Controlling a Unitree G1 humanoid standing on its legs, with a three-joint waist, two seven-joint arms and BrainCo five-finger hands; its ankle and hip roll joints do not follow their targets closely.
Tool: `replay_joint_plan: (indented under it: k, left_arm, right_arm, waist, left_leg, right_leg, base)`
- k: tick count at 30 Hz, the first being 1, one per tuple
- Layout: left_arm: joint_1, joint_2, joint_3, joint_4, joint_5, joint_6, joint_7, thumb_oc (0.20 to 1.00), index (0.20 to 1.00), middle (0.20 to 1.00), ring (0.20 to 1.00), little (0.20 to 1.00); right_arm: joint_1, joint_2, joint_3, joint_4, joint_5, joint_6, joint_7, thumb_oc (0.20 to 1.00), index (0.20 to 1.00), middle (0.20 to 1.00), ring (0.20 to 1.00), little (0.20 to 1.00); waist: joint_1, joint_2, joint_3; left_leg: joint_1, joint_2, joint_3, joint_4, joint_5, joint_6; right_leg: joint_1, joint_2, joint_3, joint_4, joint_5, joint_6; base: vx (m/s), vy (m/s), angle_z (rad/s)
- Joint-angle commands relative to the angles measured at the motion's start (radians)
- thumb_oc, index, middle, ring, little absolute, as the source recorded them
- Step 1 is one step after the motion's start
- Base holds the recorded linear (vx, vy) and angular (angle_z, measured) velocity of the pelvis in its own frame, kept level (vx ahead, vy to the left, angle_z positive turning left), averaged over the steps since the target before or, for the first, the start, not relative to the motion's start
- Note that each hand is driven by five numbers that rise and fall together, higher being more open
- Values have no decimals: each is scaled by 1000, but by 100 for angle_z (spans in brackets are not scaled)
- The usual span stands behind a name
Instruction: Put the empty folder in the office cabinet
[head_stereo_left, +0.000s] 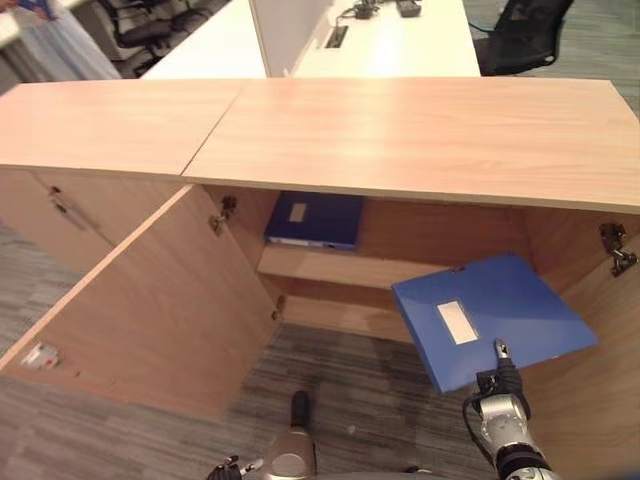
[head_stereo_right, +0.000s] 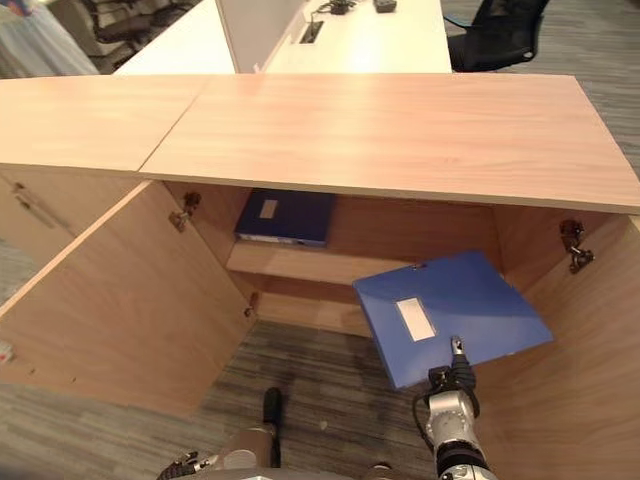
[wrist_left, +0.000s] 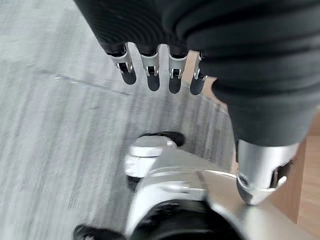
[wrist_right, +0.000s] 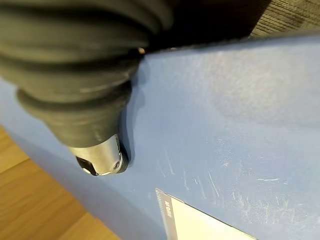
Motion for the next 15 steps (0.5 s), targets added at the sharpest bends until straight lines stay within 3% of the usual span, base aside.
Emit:
replay_joint_plan:
  k: [1, 4, 6, 10, 12, 13, 15]
  left_arm:
    - [-25, 34, -15, -76, 35, -36, 7, 1000, 1000, 1000, 1000, 1000]
    - [-55, 68, 8, -71, 22, -31, 15, 1000, 1000, 1000, 1000, 1000]
    - [-74, 93, 30, -81, -6, -33, 26, 1000, 1000, 1000, 1000, 1000]
    - [-44, 125, 38, -194, -39, -35, 21, 1000, 1000, 1000, 1000, 1000]
    - [-39, 131, 49, -190, -31, -32, 18, 1000, 1000, 1000, 1000, 1000]
    - [-39, 132, 51, -183, -21, -32, 12, 1000, 1000, 1000, 1000, 1000]
    - [-38, 132, 50, -185, -13, -33, 6, 1000, 1000, 1000, 1000, 1000]
  right_arm:
    - [-78, -22, 8, -92, -29, -47, 37, 200, 200, 200, 200, 200]
    - [-109, -1, 27, -87, -27, -48, 41, 200, 200, 200, 200, 200]
    - [-119, 12, 37, -97, -26, -40, 43, 200, 200, 200, 200, 200]
    - [-139, 21, 51, -86, -46, -22, 41, 200, 200, 200, 200, 200]
    - [-129, 31, 46, -77, -47, -11, 42, 200, 200, 200, 200, 200]
    - [-110, 29, 38, -84, -46, -11, 45, 200, 200, 200, 200, 200]
    - [-98, 25, 33, -98, -44, -13, 45, 200, 200, 200, 200, 200]
  waist:
    - [-5, -9, -26]
    - [-8, -24, -17]
    - [-22, -22, -6]
    - [-30, 10, 20]
    - [-45, 13, 19]
    - [-62, 12, 25]
    - [-77, 12, 27]
  left_leg:
    - [-40, -10, -15, -32, 27, -22]
    - [-21, -28, 19, -7, -27, 13]
    - [1, -38, 39, 0, -55, 36]
    - [57, -53, 88, -16, -92, 78]
    - [116, -73, 110, -52, -111, 80]
    - [151, -81, 100, -58, -133, 74]
    - [167, -83, 90, -56, -145, 67]
  right_leg:
    - [83, -36, -11, -30, 20, 79]
    - [8, -65, 21, 76, 51, 103]
    - [-55, -83, 24, 179, 117, 113]
    - [-153, -123, -44, 368, 196, 134]
    - [-179, -131, -87, 341, 194, 129]
    - [-187, -114, -85, 275, 156, 118]
    - [-201, -92, -71, 171, 153, 107]
  base:
    - [155, 213, -18]
    - [115, 188, -16]
    - [95, 233, -52]
    - [89, 230, -40]
    - [256, 152, -29]
    - [327, 42, -30]
    - [195, -48, -21]
